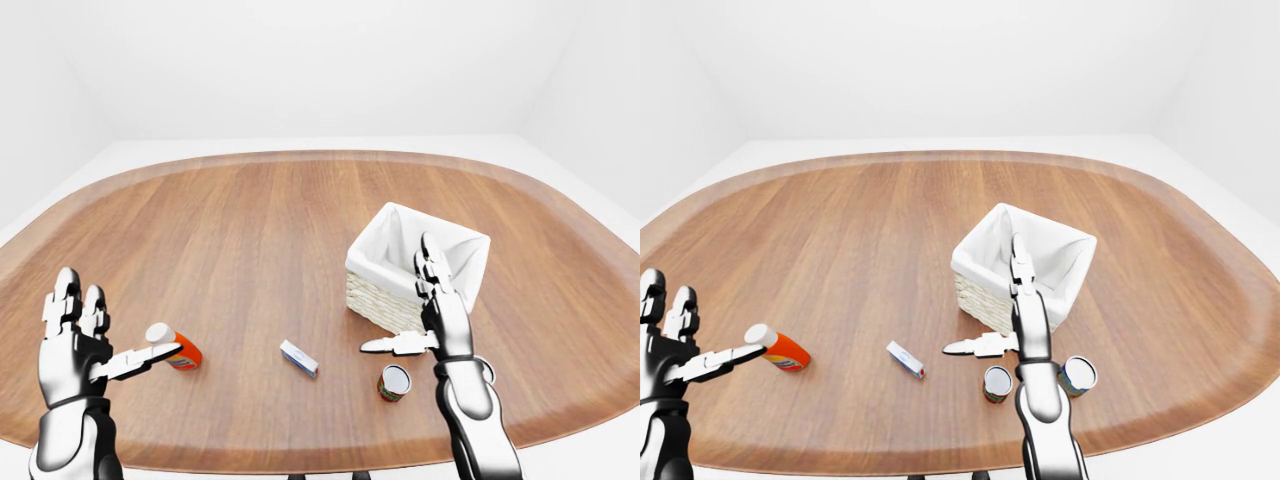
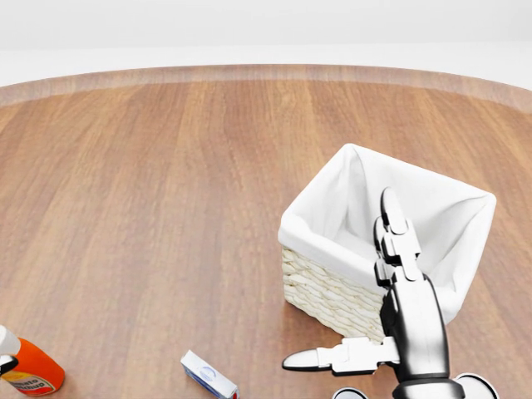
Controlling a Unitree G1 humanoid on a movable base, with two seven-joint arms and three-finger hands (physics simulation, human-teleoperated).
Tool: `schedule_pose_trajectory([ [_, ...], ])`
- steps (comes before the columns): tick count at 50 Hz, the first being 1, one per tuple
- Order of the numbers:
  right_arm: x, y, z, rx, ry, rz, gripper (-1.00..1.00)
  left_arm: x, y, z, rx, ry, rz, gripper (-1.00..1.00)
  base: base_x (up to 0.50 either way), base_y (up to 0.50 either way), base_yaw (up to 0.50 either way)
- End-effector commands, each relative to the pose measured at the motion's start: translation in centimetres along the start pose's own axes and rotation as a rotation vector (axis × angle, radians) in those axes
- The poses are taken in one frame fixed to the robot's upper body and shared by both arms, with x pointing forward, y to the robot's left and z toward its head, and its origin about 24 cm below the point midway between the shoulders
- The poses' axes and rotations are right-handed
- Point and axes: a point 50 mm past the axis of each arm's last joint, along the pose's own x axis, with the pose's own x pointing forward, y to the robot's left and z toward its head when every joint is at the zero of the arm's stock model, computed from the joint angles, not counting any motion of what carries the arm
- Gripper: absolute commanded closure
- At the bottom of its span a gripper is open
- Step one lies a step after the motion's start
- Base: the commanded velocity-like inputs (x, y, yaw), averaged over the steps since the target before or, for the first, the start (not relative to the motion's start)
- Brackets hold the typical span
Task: Pick up the ketchup, and put it in the basket.
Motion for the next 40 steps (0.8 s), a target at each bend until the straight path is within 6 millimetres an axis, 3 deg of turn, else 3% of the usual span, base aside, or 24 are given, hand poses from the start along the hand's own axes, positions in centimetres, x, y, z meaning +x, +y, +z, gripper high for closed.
schedule_pose_trajectory([
  [1,0.0,0.1,0.0,-0.001,0.000,0.003,-1.00,0.5,0.8,-1.7,0.011,0.068,0.027,-1.00,0.00,0.00,0.00],
  [14,0.0,0.1,0.0,-0.004,0.000,0.004,-1.00,0.6,0.5,-5.7,0.001,0.246,0.029,-1.00,0.00,0.00,0.00],
  [30,0.0,0.2,0.0,-0.005,-0.002,0.006,-1.00,0.3,0.6,-7.6,-0.009,0.333,0.037,-1.00,0.00,0.00,0.00],
  [40,0.0,0.1,0.1,-0.006,-0.007,0.006,-1.00,0.7,0.7,-10.1,-0.022,0.454,0.056,-1.00,0.00,0.00,0.00],
])
